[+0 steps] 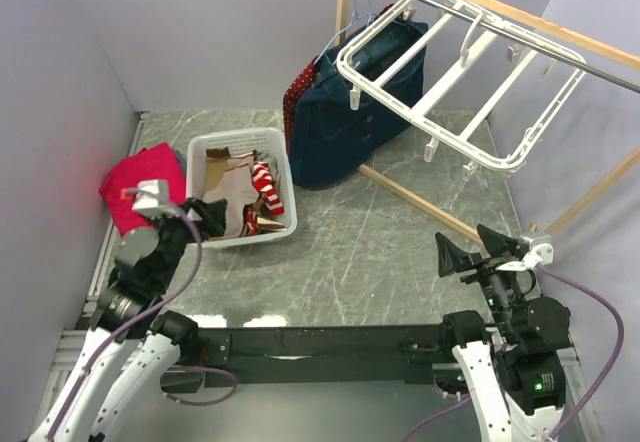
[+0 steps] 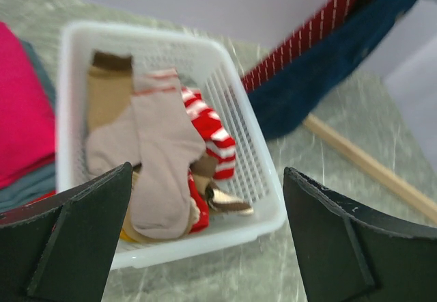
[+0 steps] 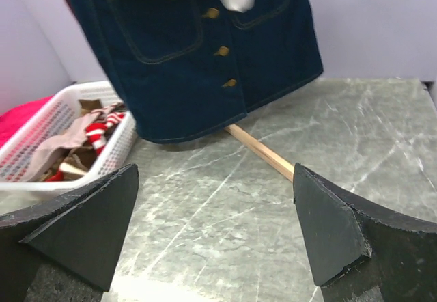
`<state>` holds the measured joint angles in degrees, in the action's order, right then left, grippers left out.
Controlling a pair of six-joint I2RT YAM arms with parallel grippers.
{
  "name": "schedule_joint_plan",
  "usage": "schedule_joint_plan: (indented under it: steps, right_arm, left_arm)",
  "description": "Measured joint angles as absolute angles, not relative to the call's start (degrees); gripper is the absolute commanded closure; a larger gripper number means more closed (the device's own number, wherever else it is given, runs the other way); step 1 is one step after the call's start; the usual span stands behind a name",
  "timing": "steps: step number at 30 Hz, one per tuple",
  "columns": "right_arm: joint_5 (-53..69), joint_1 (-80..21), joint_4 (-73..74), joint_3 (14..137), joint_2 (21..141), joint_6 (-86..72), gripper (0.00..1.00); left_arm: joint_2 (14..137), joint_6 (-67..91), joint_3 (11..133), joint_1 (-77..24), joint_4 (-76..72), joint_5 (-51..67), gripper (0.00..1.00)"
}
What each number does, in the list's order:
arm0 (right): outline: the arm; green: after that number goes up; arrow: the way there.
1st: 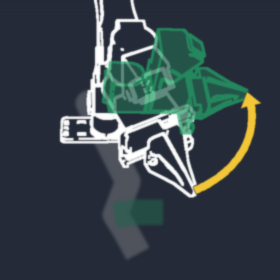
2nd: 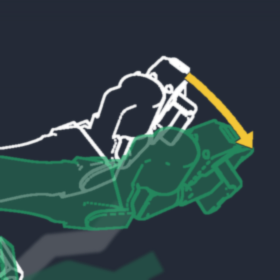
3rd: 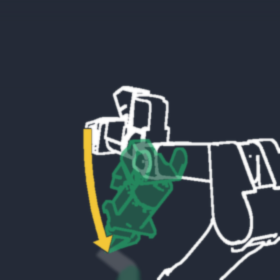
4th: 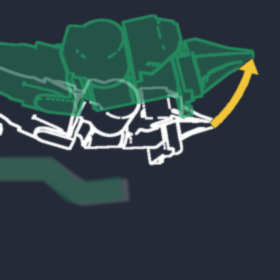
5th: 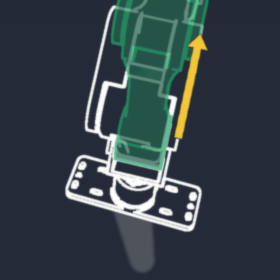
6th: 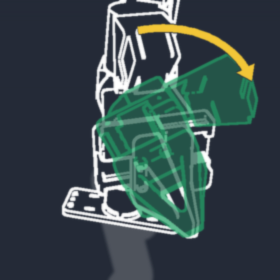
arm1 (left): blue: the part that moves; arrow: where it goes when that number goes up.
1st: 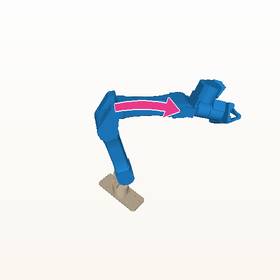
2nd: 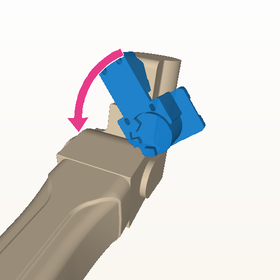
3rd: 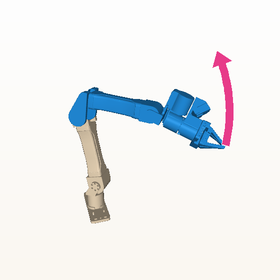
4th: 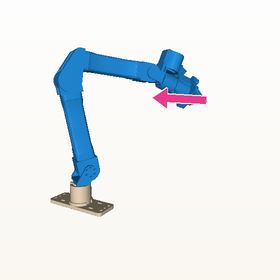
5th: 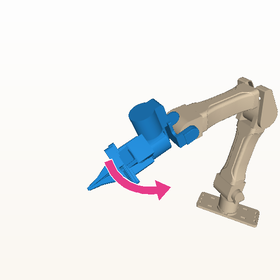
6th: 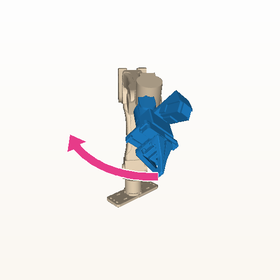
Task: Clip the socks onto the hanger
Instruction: Open the clamp at the hanger.
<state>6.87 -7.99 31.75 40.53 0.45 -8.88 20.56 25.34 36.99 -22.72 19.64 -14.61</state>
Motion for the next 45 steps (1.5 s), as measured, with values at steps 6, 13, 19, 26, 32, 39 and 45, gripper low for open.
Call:
schedule_joint_plan:
  steps: [6,13,19,26,32,39,45]
  right_arm:
    - [10.2,-7.99,33.1,46.24,1.63,-8.84,0.0]
    - [11.46,-7.99,33.91,55.51,9.21,-8.93,0.0]
    - [10.94,-7.99,34.22,58.24,14.11,-8.88,0.0]
    - [8.12,-7.99,34.98,62.83,18.92,-7.25,0.0]
    - [8.82,-8.01,35.99,67.02,21.82,-7.66,0.0]
    - [11.94,-8.01,38.0,67.26,22.81,-9.32,0.0]
    - [15.35,-8.01,39.05,67.9,23.83,-9.32,0.0]
  left_arm:
    - [30.41,25.15,37.74,-22.72,18.22,-8.75,0.04]
    - [35.38,25.15,38.09,-22.72,18.28,-6.48,0.04]
    - [33.98,24.69,38.02,-22.72,18.28,-5.19,0.04]
    - [32.73,24.21,37.85,-22.72,18.26,-2.72,0.04]
    - [35.42,25.82,37.69,-22.74,14.9,3.88,0.04]
    - [45.08,27.73,39.53,-32.45,6.7,5.98,0.04]
    - [55.68,25.91,46.72,-46.35,-0.6,1.87,0.04]
